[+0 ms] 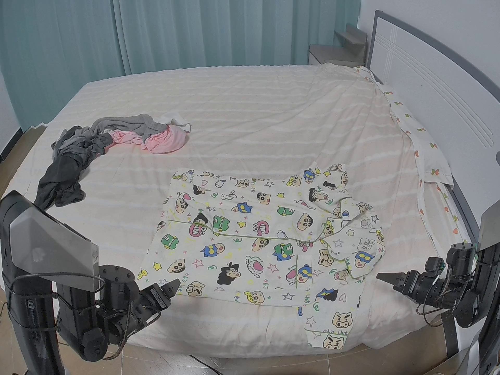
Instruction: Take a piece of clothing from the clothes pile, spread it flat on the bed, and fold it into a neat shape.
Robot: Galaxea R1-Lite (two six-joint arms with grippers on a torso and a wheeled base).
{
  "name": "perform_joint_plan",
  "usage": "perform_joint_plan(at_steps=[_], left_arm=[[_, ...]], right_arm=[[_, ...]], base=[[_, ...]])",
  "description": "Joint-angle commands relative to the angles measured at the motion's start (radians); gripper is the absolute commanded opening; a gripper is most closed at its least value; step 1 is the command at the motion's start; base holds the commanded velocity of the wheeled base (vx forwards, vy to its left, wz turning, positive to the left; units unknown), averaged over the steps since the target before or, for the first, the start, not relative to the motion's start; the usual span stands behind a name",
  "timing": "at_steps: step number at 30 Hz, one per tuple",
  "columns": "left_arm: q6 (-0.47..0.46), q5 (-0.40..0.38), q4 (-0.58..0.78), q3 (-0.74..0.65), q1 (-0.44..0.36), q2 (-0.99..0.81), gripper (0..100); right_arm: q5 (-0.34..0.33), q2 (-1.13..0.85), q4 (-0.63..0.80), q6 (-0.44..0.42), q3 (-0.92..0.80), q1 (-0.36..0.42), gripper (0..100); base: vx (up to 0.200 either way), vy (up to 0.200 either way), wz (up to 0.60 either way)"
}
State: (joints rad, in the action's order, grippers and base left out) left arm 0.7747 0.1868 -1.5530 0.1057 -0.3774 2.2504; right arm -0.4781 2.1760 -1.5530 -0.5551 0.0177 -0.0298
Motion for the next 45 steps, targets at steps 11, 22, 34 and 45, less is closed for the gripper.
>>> perform_joint_plan(at_steps=[11, 22, 34, 45], left_arm=[[0.049, 0.005, -0.018, 0.028, 0.029, 0.040, 100], [0.048, 0.005, -0.018, 0.034, 0.034, 0.040, 100], [0.048, 0.006, -0.018, 0.035, 0.032, 0.046, 100], [0.046, 0.008, -0.018, 0.040, 0.031, 0.047, 100]], right_arm=[[0.038, 0.148, -0.013, 0.060, 0.120, 0.145, 100], [0.069, 0.274, -0.012, 0.055, 0.254, 0.217, 100], [0.067, 0.255, -0.012, -0.031, 0.257, 0.264, 100], [0.065, 0.269, -0.012, -0.032, 0.206, 0.300, 100]], base=[[0.000, 0.000, 0.00], [0.000, 0.000, 0.00], [0.000, 0.000, 0.00], [0.000, 0.000, 0.00]])
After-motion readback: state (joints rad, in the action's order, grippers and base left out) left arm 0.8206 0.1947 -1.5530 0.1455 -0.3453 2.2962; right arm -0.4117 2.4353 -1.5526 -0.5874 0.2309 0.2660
